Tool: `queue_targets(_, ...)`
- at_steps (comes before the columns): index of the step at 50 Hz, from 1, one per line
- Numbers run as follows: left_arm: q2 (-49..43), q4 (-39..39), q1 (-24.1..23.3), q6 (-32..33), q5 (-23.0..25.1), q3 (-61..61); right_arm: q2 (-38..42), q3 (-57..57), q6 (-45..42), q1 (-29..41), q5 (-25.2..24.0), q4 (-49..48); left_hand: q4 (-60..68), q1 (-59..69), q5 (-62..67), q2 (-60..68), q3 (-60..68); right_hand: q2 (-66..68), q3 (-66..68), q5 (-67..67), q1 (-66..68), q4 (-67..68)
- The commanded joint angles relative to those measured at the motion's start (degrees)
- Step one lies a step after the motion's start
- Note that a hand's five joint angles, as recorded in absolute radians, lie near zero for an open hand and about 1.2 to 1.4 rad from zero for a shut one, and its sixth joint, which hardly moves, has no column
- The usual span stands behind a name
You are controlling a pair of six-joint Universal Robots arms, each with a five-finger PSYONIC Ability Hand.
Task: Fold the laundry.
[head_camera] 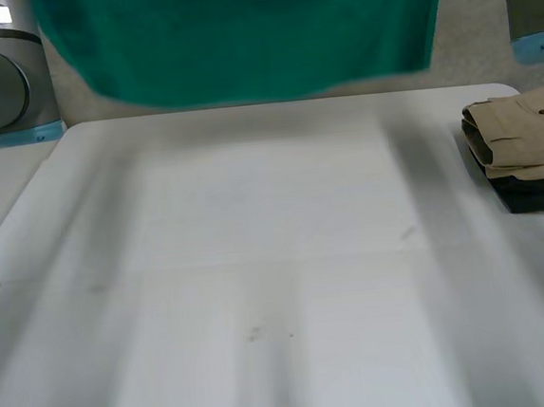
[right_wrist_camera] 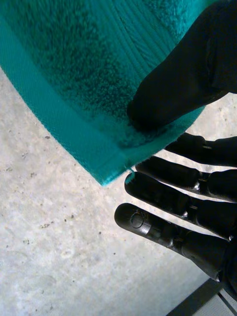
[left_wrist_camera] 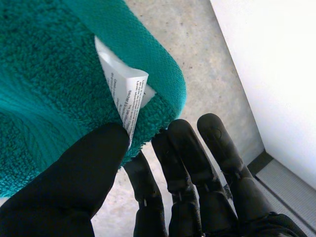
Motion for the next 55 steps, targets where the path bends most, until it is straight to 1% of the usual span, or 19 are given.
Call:
queue_targets(1,2.02,-4.19,0.34,-3.35,0.28,-11.04,-1.29,8.06,-0.31,1.23,-0.62,5.57,11.08,15.43,14.5,11.21,11.61,12.5,12.28,12.92,23.4,11.83)
queue_targets(5,1.76,-5.25,0.78,-3.27,1.95,-18.6,-1.29,15.26,-0.31,1.05,-1.23,9.88,11.08,15.43,14.5,11.21,11.61,12.5,12.28,12.92,23.4,11.83)
queue_targets(9,0.79,-5.95,1.31,-3.18,4.41,-25.98,-0.68,26.31,-0.57,0.7,-2.99,13.48,11.08,15.43,14.5,11.21,11.61,12.5,12.28,12.92,23.4,11.83)
queue_targets(13,-2.28,-9.37,1.4,-2.3,6.34,-31.61,0.72,34.23,-1.19,0.61,-4.31,14.9,11.08,15.43,14.5,11.21,11.61,12.5,12.28,12.92,23.4,11.83)
queue_targets(21,-2.99,-21.06,1.74,5.69,6.35,-38.38,0.73,42.43,-3.38,0.43,-4.75,19.11,11.08,15.43,14.5,11.21,11.61,12.5,12.28,12.92,23.4,11.83)
queue_targets(27,11.41,-36.08,4.29,14.21,6.26,-48.65,-7.61,51.12,-12.25,-1.14,-6.42,35.97,11.08,15.43,14.5,11.21,11.61,12.5,12.28,12.92,23.4,11.83)
queue_targets(28,13.34,-38.1,4.47,15.09,6.26,-50.15,-10.49,54.88,-14.35,-2.45,-6.16,40.26,11.08,15.43,14.5,11.21,11.61,12.5,12.28,12.92,23.4,11.83)
queue_targets(31,21.34,-46.54,4.82,17.99,6.26,-56.12,-15.95,61.05,-17.79,-4.48,-6.24,45.99,11.08,15.43,14.5,11.21,11.61,12.5,12.28,12.92,23.4,11.83)
queue_targets(32,23.45,-48.91,5.0,18.61,6.26,-57.44,-20.58,65.24,-20.58,-5.62,-6.59,48.62,11.08,15.43,14.5,11.21,11.61,12.5,12.28,12.92,23.4,11.83)
queue_targets(33,27.38,-53.81,5.35,20.18,6.26,-60.42,-23.15,67.29,-22.18,-6.33,-6.68,49.52,11.08,15.43,14.5,11.21,11.61,12.5,12.28,12.92,23.4,11.83)
queue_targets(37,34.52,-64.37,7.19,25.63,6.78,-65.97,-32.83,74.68,-28.78,-10.72,-7.12,50.41,11.08,15.43,14.5,11.21,11.61,12.5,12.28,12.92,23.4,11.83)
queue_targets(39,36.2,-66.24,7.28,27.05,6.96,-67.03,-34.86,76.18,-30.71,-12.13,-7.74,50.41,11.08,15.43,14.5,11.21,11.61,12.5,12.28,12.92,23.4,11.83)
queue_targets(42,37.18,-63.89,7.02,28.2,7.22,-66.69,-35.48,76.8,-31.69,-13.19,-8.26,50.23,11.08,15.43,14.5,11.21,11.61,12.5,12.28,12.92,23.4,11.83)
queue_targets(44,36.83,-58.8,7.11,28.02,7.49,-65.37,-34.26,76.19,-30.46,-13.19,-8.53,48.48,11.08,15.43,14.5,11.21,11.61,12.5,12.28,12.92,23.4,11.83)
queue_targets(46,35.87,-54.23,7.02,27.67,7.4,-64.32,-29.02,74.44,-27.84,-12.84,-8.36,43.67,11.08,15.43,14.5,11.21,11.61,12.5,12.28,12.92,23.4,11.83)
queue_targets(47,33.51,-49.25,6.93,26.97,7.23,-62.92,-27.32,73.64,-26.69,-12.49,-8.18,41.64,11.08,15.43,14.5,11.21,11.61,12.5,12.28,12.92,23.4,11.83)
queue_targets(50,27.63,-40.36,5.88,24.69,6.44,-59.58,-21.95,69.42,-22.9,-8.71,-7.04,34.6,11.08,15.43,14.5,11.21,11.61,12.5,12.28,12.92,23.4,11.83)
queue_targets(52,25.06,-37.35,5.0,23.11,6.17,-57.82,-19.33,65.58,-20.98,-5.39,-5.47,30.66,11.08,15.43,14.5,11.21,11.61,12.5,12.28,12.92,23.4,11.83)
queue_targets(55,19.44,-33.21,4.21,19.77,5.12,-54.39,-15.63,61.52,-20.0,-3.61,-2.74,27.83,11.08,15.43,14.5,11.21,11.61,12.5,12.28,12.92,23.4,11.83)
